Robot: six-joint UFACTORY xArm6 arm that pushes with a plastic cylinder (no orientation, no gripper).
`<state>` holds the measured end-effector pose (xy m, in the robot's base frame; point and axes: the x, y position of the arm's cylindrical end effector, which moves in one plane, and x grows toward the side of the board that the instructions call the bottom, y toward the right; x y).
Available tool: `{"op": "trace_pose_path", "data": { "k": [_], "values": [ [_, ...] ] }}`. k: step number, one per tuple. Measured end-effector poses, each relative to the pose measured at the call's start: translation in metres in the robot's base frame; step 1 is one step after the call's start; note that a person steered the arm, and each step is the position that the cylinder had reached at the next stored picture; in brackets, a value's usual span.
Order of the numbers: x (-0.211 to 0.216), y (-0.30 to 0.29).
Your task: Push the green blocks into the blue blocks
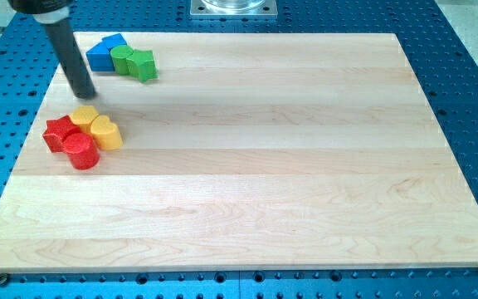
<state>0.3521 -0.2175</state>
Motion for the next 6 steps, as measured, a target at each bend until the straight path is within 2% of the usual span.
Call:
{"op": "trace_pose_path", "data": {
  "k": [1, 3, 5, 6],
  "values": [
    [0.005, 0.032],
    [-0.013, 0.046],
    [-0.016, 0.085],
    [-0.038, 0.083]
  ]
}}
